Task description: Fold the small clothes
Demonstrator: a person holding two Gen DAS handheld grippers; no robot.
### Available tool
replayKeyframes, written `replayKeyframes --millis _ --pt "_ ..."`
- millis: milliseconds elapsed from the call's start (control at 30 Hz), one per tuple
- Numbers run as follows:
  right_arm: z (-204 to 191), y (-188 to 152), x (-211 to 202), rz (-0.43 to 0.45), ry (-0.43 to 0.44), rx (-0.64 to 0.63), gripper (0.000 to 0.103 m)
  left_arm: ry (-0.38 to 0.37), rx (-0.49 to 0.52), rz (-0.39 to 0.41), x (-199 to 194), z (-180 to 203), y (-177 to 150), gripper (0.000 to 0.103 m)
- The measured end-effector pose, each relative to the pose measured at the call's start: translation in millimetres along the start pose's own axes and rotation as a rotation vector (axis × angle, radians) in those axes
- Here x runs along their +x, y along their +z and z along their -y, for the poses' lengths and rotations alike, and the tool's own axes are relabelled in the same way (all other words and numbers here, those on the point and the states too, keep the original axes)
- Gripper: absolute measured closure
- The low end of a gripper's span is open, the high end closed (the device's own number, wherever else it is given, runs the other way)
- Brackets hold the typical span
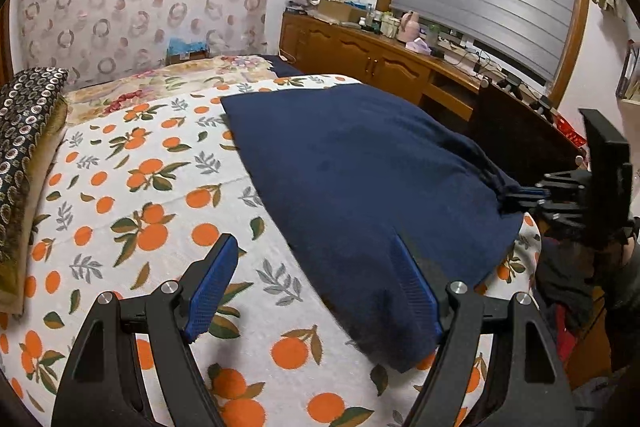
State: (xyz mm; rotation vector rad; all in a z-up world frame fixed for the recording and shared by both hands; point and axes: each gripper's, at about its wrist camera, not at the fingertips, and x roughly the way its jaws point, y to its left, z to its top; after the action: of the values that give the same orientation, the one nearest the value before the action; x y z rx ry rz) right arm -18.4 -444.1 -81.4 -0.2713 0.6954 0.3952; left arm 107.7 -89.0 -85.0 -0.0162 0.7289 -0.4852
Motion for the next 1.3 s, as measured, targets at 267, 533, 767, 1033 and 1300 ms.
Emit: replayKeyframes --millis 267,533,767,1033,1300 --pt "19.3 -20.6 -47.8 0.082 -0.099 0.106 0.048 -0.024 0.017 -0.023 5.9 14.5 -4.8 0.024" --pt "14.3 -15.9 -16.0 0.042 -0.102 0.192 0.046 -0.031 0.022 -0.07 11.6 19.3 -14.5 0.024" --pt "25.9 -8.3 -11.1 0.053 -0.052 0.251 0.032 -0.096 0.009 -0.117 16.2 22.2 -23.8 0.038" --pt "16.6 -15.1 0.5 0.005 0.024 0.244 0.032 -0.111 0.015 -0.148 15.3 28.9 -30.6 0.052" --pt "9.3 -12.9 -9.7 -0.007 0.077 0.205 0.085 -0.135 0.022 -0.165 11.3 32.0 -35.2 0.082"
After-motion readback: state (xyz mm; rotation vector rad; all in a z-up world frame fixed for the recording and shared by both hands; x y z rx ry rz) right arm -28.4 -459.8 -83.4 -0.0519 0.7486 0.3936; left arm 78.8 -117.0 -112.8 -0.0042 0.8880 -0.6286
